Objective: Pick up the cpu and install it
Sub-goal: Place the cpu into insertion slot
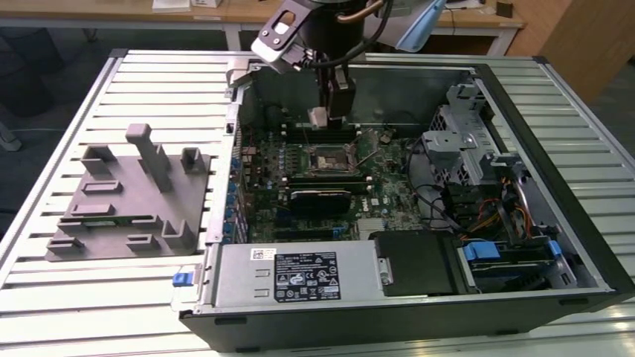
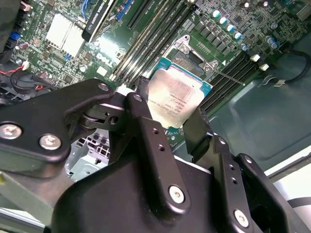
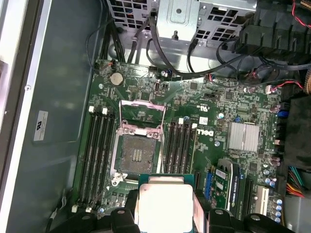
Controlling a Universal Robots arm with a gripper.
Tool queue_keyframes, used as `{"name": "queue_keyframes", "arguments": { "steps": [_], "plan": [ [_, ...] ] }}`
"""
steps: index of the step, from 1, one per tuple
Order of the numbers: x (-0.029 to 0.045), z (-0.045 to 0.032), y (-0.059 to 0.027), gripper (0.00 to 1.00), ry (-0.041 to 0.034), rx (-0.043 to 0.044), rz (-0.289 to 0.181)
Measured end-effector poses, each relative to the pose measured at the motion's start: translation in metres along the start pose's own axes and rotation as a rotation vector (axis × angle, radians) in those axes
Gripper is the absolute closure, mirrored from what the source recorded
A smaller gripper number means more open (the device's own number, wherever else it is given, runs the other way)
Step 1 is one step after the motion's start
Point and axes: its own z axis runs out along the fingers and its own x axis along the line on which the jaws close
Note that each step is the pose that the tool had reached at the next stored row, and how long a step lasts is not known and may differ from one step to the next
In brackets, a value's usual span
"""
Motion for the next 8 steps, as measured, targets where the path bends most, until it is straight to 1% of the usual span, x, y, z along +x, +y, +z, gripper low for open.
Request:
{"name": "queue_keyframes", "arguments": {
  "steps": [3, 8],
  "plan": [
    [0.0003, 0.0011, -0.0001, 0.47, 0.0001, -0.0001, 0.0],
    [0.0045, 0.006, 0.0014, 0.47, -0.0001, 0.0, 0.002]
  ]
}}
